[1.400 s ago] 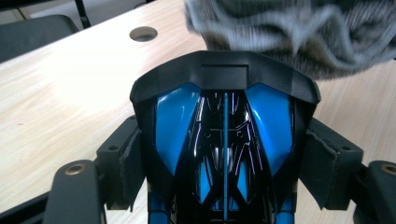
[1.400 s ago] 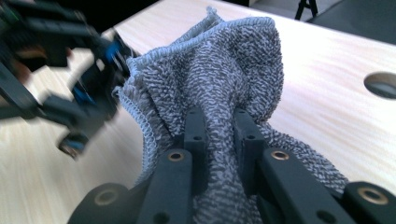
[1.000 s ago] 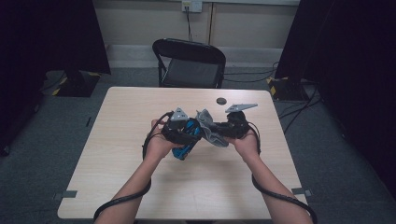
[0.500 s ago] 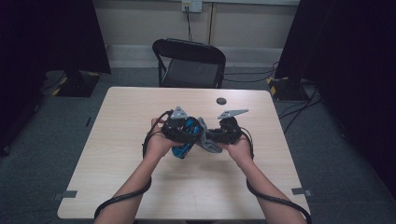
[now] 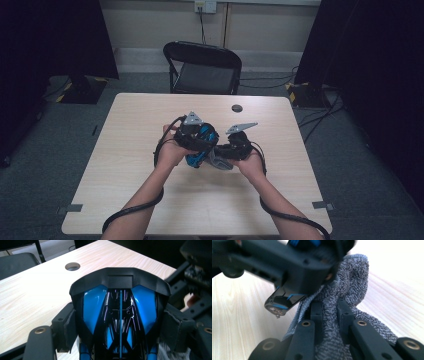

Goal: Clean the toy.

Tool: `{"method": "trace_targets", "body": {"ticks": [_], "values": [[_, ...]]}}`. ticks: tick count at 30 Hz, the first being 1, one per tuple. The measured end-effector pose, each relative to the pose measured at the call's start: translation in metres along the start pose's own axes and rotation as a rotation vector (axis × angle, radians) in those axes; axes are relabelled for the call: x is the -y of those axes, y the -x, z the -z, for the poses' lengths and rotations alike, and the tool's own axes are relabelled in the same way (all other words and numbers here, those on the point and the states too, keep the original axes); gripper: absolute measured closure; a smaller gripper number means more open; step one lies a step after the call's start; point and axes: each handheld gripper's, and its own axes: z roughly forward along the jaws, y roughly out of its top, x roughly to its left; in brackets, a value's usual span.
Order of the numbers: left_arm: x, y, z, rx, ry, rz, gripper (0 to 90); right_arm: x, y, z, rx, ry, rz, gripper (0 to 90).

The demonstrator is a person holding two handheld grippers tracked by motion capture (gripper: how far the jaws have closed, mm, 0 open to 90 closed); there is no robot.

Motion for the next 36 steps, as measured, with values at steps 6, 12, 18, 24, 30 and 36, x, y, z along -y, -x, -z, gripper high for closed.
{"method": "trace_targets", "body": {"ticks": [6,12,18,24,30,36], "values": [[0.0,-0.001,-0.001,-0.005,0.0,0.006,25.4,0.007,-0.003,-0.008,-0.02,-0.003,-0.014,79.5],[-0.002,-0.001,-0.001,-0.001,0.01,0.01,25.4,0.01,-0.006,-0.016,-0.037,-0.007,-0.015,79.5],[-0.004,-0.001,-0.002,-0.002,0.014,0.015,25.4,0.012,-0.009,-0.022,-0.048,-0.012,-0.013,79.5],[-0.003,-0.003,-0.001,-0.002,0.018,0.024,25.4,0.014,-0.011,-0.029,-0.057,-0.027,-0.01,79.5],[-0.006,-0.005,0.002,-0.01,0.033,0.028,25.4,0.014,-0.015,-0.033,-0.065,-0.05,0.017,79.5],[-0.011,-0.008,0.005,-0.02,0.041,0.027,25.4,0.014,-0.018,-0.033,-0.078,-0.063,0.028,79.4]]}}
